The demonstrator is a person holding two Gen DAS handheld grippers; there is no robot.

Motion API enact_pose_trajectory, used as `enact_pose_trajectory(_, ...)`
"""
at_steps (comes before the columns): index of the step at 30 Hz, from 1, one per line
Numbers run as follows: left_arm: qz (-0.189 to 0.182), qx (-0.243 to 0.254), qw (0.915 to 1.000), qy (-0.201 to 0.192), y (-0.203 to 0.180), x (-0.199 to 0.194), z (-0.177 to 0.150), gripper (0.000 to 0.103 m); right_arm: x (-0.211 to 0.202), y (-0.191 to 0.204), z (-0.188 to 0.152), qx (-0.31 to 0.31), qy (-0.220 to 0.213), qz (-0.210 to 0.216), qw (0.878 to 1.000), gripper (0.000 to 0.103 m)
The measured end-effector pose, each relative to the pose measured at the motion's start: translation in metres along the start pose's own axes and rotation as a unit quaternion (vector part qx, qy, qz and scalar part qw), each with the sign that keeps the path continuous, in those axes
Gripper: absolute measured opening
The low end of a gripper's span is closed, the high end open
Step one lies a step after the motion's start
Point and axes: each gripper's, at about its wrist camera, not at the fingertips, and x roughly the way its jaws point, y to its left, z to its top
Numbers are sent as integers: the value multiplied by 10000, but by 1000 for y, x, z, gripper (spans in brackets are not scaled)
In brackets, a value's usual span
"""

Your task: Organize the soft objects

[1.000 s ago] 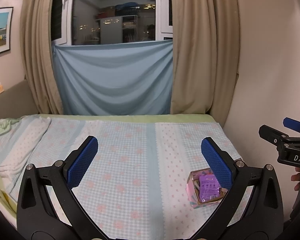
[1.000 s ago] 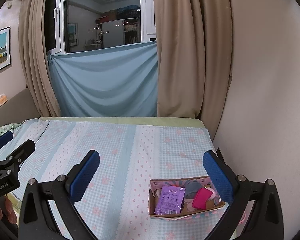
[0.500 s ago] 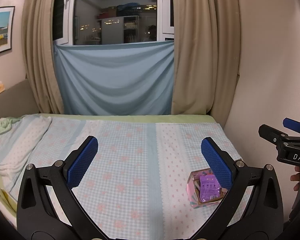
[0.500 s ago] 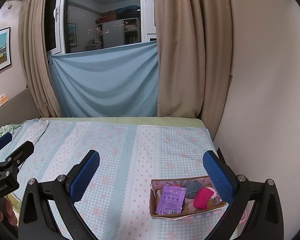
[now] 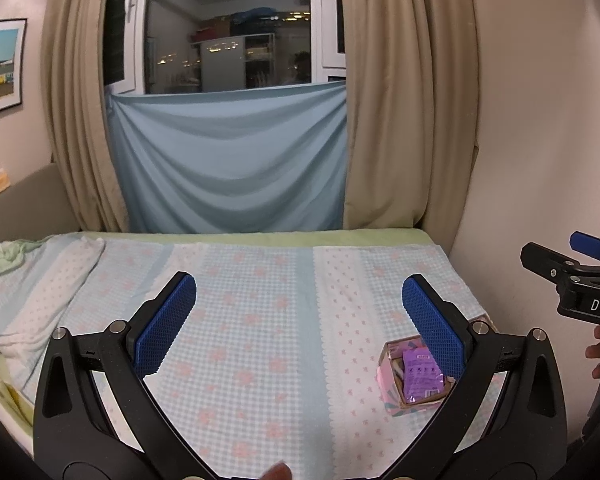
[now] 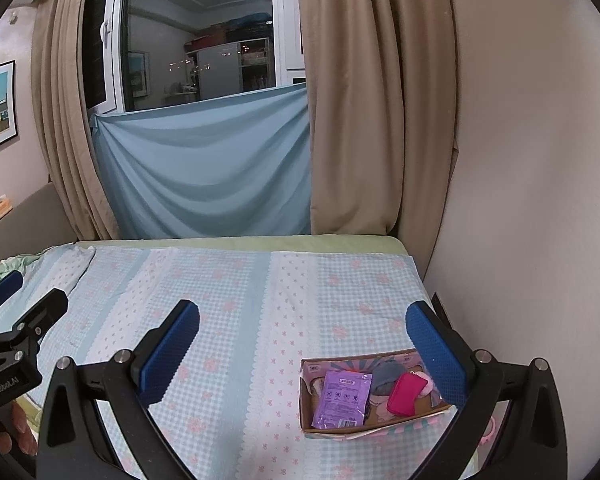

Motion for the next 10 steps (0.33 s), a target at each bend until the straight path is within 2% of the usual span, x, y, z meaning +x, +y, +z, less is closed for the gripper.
enact_pose_trajectory(4,103,78,9999,41,0,2,-1,103,-1,3,-2,27,1,-59,10000,103)
enact_pose_trajectory(10,-33,120,9999,87,3,10,-2,103,3,8,-2,58,88,-105,9999,103)
